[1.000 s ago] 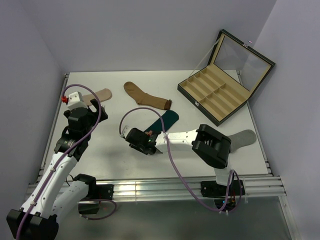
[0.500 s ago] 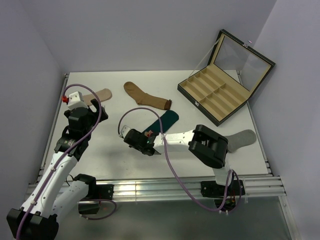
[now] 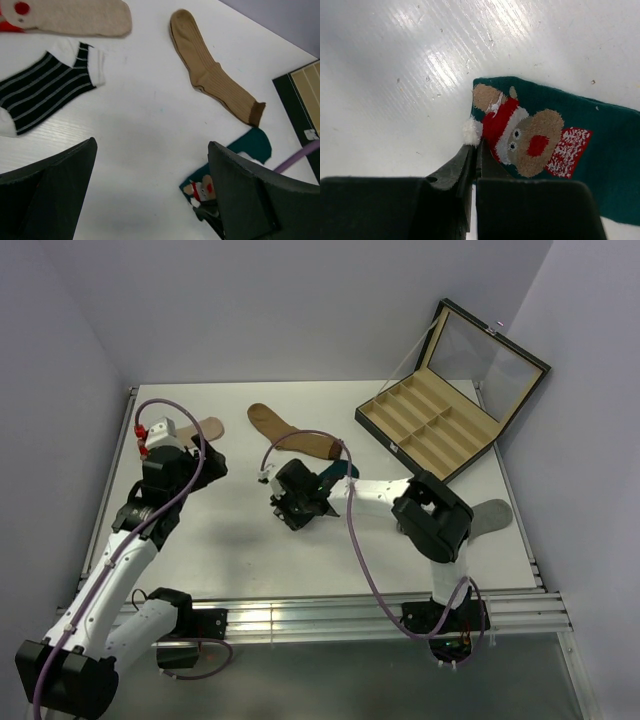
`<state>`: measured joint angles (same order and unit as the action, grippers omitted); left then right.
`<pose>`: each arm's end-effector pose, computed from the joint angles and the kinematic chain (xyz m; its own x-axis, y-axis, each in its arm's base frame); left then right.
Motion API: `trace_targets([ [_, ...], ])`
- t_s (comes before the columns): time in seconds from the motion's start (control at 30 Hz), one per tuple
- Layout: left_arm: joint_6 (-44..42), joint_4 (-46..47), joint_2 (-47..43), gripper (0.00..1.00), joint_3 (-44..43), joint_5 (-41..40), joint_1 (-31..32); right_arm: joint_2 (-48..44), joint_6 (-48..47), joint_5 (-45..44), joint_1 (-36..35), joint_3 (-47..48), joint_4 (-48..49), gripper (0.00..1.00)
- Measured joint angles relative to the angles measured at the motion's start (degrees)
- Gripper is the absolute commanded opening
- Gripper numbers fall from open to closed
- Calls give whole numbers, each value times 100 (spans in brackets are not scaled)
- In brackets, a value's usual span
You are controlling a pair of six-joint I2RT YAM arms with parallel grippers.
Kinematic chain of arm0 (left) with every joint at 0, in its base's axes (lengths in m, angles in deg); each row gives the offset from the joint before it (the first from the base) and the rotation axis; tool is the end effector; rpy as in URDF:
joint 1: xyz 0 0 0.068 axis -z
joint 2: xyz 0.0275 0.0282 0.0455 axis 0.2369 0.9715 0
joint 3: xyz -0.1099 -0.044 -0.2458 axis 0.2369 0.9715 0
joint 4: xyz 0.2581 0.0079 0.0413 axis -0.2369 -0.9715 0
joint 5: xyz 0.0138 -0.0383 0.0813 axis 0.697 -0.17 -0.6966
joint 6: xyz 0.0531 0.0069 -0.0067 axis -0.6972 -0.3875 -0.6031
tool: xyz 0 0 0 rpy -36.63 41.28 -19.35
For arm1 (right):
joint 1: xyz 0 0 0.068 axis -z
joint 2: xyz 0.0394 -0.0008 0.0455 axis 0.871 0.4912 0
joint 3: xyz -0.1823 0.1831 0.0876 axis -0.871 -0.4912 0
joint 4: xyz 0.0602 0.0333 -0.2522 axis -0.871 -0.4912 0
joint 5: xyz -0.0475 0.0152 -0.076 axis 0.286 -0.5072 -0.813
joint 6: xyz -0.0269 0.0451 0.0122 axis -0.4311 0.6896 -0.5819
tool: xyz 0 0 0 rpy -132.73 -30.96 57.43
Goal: Roll the socks
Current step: Roll the sock at the center of the board.
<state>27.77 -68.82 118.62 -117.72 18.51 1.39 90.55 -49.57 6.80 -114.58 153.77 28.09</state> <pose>0.1946 -0.0434 0.3093 -0.3471 -0.4503 -0.8226 -0.1828 0.8928 -0.4116 0.2335 0.3263 0.1610 -0.4653 -0.6498 -0.6011 -0.8378 0.5425 0.0621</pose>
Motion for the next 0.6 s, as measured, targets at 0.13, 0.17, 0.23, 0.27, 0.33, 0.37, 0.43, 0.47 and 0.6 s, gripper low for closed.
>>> trace_targets([
  [0.13, 409, 9, 264, 98, 42, 444, 48, 0, 297, 968, 396, -144, 260, 0],
  [0.17, 505, 13, 345, 98, 74, 533, 81, 0, 385, 1198, 487, -197, 334, 0],
  [0.23, 721, 39, 518, 98, 157, 658, 179, 0, 605, 1663, 693, -317, 531, 0],
  [0.27, 800, 35, 601, 98, 201, 719, 232, 0, 730, 1917, 791, -380, 632, 0],
  [0.33, 1019, 44, 785, 98, 297, 789, 361, 7, 979, 2380, 990, -494, 793, 0],
  [0.37, 1132, 50, 885, 98, 343, 824, 433, 11, 1091, 2586, 1084, -540, 890, 0],
  [0.43, 1346, 101, 1064, 98, 422, 883, 549, 46, 1314, 2968, 1270, -592, 1067, 0],
  [0.47, 1434, 120, 1145, 98, 448, 920, 590, 83, 1427, 3128, 1338, -599, 1150, 0],
  [0.6, 1873, 295, 1504, 96, 531, 1027, 789, 350, 1836, 3700, 1589, -623, 1580, 0],
])
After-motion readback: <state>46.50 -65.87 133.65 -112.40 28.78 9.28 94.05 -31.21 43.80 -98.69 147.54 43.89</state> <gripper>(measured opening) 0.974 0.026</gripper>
